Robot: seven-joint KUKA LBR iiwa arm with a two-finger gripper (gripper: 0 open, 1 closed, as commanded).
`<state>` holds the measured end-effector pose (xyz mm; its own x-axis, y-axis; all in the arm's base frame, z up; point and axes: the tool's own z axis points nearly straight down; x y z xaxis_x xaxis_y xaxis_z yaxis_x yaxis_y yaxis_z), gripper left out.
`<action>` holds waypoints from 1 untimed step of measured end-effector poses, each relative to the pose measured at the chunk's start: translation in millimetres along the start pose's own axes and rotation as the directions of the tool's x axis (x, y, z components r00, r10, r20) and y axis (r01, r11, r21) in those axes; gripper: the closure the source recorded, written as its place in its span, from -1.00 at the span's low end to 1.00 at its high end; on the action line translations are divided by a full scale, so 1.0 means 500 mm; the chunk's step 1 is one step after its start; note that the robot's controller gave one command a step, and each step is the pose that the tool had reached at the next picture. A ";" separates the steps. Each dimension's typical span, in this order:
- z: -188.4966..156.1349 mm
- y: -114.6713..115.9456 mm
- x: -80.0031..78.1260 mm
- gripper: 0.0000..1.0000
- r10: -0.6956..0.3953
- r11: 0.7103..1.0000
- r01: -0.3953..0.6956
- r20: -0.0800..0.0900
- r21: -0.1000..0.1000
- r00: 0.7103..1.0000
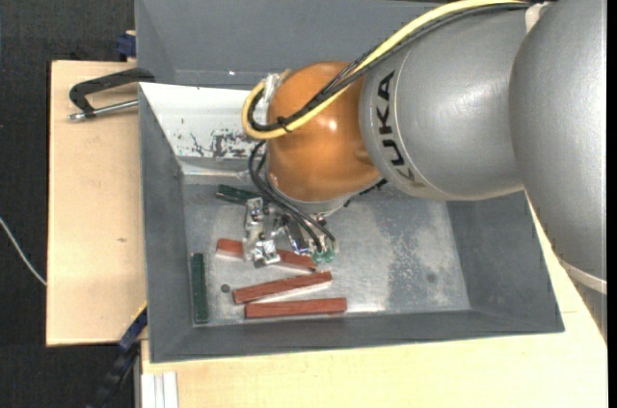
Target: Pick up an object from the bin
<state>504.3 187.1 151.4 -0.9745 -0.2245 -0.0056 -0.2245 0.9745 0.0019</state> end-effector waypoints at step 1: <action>-0.017 0.011 -0.029 -1.00 0.019 1.000 -0.019 0.001 -0.001 1.000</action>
Offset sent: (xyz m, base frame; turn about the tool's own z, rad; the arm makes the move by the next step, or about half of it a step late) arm 0.0000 0.0000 0.0000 0.0000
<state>516.8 195.8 160.1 -0.9785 -0.2059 -0.0063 -0.2059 0.9786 0.0026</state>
